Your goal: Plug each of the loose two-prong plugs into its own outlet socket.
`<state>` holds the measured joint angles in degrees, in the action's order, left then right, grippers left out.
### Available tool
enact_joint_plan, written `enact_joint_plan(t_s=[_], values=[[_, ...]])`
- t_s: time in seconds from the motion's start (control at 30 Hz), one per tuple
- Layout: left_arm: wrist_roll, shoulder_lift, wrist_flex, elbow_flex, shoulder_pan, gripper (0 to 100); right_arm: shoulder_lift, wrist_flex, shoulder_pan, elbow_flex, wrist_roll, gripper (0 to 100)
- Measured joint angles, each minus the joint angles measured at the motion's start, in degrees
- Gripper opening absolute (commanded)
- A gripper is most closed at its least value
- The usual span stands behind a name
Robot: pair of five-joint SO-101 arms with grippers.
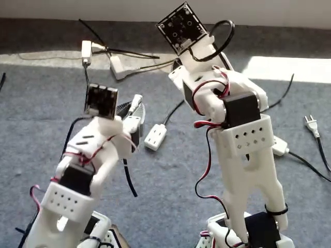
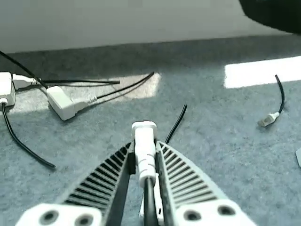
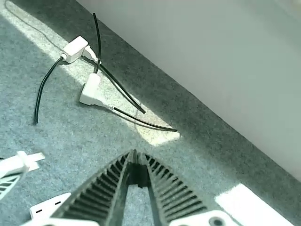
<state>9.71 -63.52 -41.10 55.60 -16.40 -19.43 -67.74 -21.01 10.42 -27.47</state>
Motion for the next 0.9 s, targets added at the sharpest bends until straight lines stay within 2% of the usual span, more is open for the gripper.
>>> enact_joint_plan(t_s=[0.2,0.4,0.57,0.7,0.9], values=[[-6.24,26.9,-19.25,-25.49,-0.09,1,0.0,0.0,0.0,0.0,0.0,0.6],[-5.54,44.84,-34.11,-44.75,-0.09,1,0.0,0.0,0.0,0.0,0.0,0.6],[6.51,52.48,-37.8,-50.37,-0.09,1,0.0,0.0,0.0,0.0,0.0,0.6],[17.41,55.38,-38.68,-50.73,-0.09,1,0.0,0.0,0.0,0.0,0.0,0.6],[34.37,57.58,-45.19,-50.73,-0.09,1,0.0,0.0,0.0,0.0,0.0,0.6]])
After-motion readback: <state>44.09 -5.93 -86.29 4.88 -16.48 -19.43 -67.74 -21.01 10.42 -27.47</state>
